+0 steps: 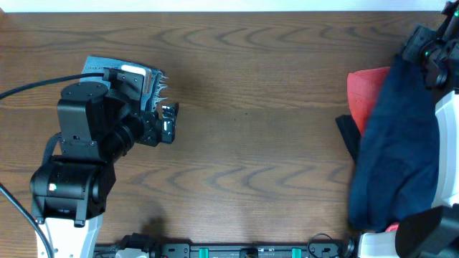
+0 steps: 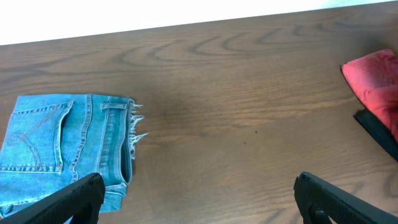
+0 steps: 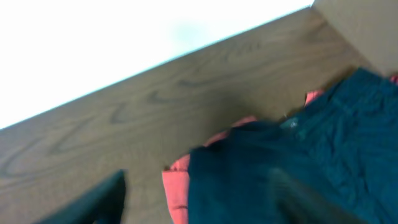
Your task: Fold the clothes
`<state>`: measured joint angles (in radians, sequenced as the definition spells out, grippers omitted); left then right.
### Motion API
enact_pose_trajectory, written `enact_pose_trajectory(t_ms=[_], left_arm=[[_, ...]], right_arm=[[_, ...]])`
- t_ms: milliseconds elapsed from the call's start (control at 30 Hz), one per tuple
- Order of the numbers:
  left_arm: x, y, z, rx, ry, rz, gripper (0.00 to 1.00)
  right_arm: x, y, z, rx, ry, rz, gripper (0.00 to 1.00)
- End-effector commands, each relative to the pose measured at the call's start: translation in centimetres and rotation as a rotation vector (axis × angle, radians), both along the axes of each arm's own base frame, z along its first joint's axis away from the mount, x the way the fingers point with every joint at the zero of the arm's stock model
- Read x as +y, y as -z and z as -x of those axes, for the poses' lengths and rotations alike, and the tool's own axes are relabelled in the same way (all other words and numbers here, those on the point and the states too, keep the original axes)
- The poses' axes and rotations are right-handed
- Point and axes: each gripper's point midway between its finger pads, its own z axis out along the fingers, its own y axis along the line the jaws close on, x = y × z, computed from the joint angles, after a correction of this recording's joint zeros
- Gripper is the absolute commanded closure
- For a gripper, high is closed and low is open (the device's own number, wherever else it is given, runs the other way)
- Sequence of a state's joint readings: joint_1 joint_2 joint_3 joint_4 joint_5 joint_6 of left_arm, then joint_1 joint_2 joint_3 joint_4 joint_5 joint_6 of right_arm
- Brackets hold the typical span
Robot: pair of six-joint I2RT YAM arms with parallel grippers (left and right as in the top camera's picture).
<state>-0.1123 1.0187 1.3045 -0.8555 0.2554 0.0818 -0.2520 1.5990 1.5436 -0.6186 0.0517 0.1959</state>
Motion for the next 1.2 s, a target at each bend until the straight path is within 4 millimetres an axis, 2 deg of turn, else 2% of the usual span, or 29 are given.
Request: enact_pose_trajectory(t_ms=[0, 133, 233, 300, 433, 600, 667, 700, 800, 867, 900, 1033, 1167], left_arm=[[0.2, -1.1, -0.1, -0.029, -0.013, 0.002, 0.02], [0.2, -1.0, -0.1, -0.026, -0.012, 0.002, 0.02], [0.2, -1.0, -0.1, -0.025, -0.014, 0.004, 0.02], [0.2, -1.0, -0.1, -0.026, -0.015, 0.004, 0.02], [0.2, -1.0, -0.1, -0.026, -0.015, 0.004, 0.02], [0.2, -1.1, -0.2, -0.027, -0.015, 0.004, 0.02], [0.2, -1.1, -0.2, -0.027, -0.014, 0.004, 0.02], [0.2, -1.1, -0.2, -0.027, -0.014, 0.005, 0.02], [0.2, -1.1, -0.2, -0.027, -0.014, 0.005, 0.02], [0.2, -1.1, -0.2, -0.027, -0.015, 0.005, 0.02], [0.2, -1.1, -0.2, -0.028, -0.015, 0.005, 0.02], [0.2, -1.4, -0.4, -0.044, -0.015, 0.007, 0.02], [0.2, -2.5, -0.5, -0.093, -0.016, 0.012, 0.02]], right_arm=[[-0.1, 3.0, -0.8, 0.074, -0.016, -0.022, 0.19], [-0.2, 8.0, -1.1, 0.204, -0.016, -0.057, 0.17], [0.4, 12.1, -1.3, 0.299, -0.038, -0.108, 0.26], [1.2, 15.1, -1.6, 0.355, -0.068, -0.161, 0.27], [1.7, 19.9, -1.8, 0.438, -0.083, -0.205, 0.28], [2.0, 24.6, -1.8, 0.521, -0.083, -0.209, 0.30], [2.2, 25.9, -1.6, 0.549, -0.082, -0.211, 0.39], [2.1, 26.3, -1.4, 0.563, -0.075, -0.203, 0.46], [1.0, 26.8, -0.7, 0.602, -0.032, -0.141, 0.82], [0.2, 26.3, -0.7, 0.598, -0.006, -0.108, 0.95], [-0.1, 25.9, -0.7, 0.592, 0.007, -0.099, 0.99], [-1.1, 23.3, -0.8, 0.540, 0.034, -0.087, 0.99], [-2.2, 19.1, -0.8, 0.457, 0.059, -0.069, 0.99]])
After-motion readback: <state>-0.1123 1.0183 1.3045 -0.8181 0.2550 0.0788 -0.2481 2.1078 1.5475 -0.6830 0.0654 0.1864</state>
